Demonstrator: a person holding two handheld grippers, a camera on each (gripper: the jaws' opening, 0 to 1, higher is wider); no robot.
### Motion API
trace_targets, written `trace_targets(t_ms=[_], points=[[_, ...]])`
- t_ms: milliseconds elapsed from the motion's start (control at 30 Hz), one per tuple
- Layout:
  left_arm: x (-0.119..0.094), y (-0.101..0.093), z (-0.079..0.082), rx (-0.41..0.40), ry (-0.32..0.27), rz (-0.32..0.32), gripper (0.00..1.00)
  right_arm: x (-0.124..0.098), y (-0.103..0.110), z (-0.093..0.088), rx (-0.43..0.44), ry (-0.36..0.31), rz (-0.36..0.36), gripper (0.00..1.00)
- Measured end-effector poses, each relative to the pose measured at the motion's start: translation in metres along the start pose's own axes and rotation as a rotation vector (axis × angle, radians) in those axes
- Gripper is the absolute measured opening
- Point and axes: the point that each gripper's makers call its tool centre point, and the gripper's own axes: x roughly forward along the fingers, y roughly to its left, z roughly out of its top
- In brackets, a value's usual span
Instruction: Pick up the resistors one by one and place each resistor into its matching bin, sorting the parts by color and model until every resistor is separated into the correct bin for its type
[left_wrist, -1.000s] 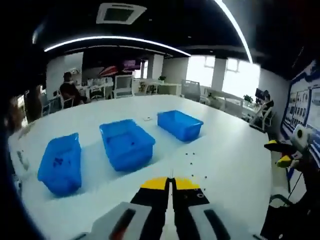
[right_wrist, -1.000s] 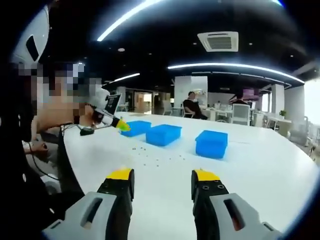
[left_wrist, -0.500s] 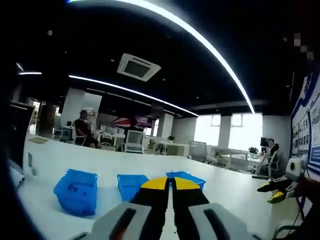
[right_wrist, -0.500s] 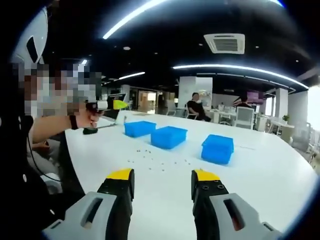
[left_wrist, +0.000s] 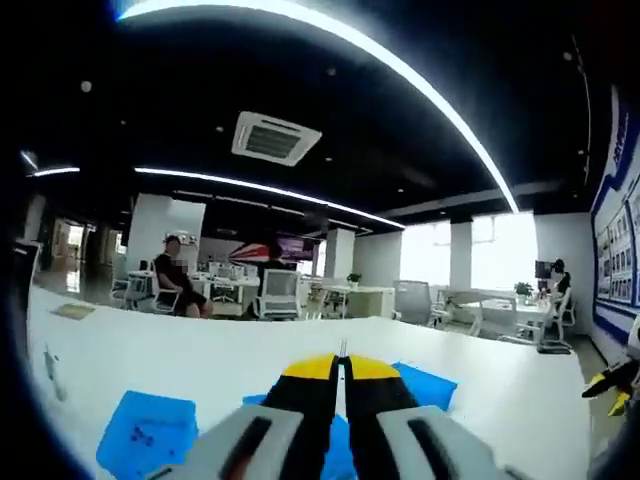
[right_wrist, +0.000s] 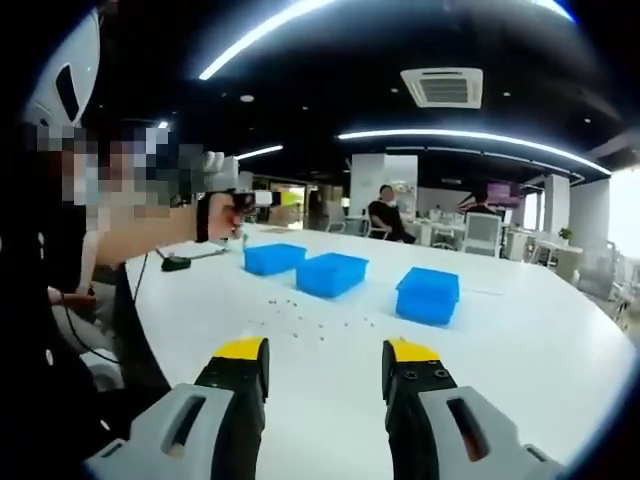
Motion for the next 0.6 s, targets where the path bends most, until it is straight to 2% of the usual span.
trace_targets(t_ms=[67,200,300,433,500,533,567,600], points=[[0.018,0.008,0.0,0.03,0.027,0.009,0.06,-0.001,-0.004,-0.002,0.011,0.001,-0.012,0.47],[0.045,0.018,-0.004,0.018,0.058,0.018,0.06,-0.002,-0.005,-0.003,0.013,0.003,-0.015,0.47],[0.057,0.026,-0.013,0.016,0.082,0.044,0.06,-0.002,-0.008,-0.003,0.023,-0.004,-0.019,0.47],[0.06,0.028,-0.023,0.026,0.104,0.054,0.06,-0.003,-0.011,-0.004,0.029,-0.005,-0.025,0.47],[0.059,0.03,-0.029,0.052,0.119,0.066,0.17,-0.003,-0.012,-0.004,0.03,-0.004,-0.027,0.47],[0.059,0.032,-0.031,0.066,0.126,0.076,0.3,-0.002,-0.013,-0.005,0.03,-0.004,-0.027,0.47],[0.058,0.032,-0.032,0.063,0.13,0.076,0.36,-0.002,-0.013,-0.005,0.031,-0.004,-0.027,0.47],[0.056,0.033,-0.032,0.057,0.133,0.076,0.38,-0.002,-0.013,-0.005,0.032,-0.004,-0.026,0.47]])
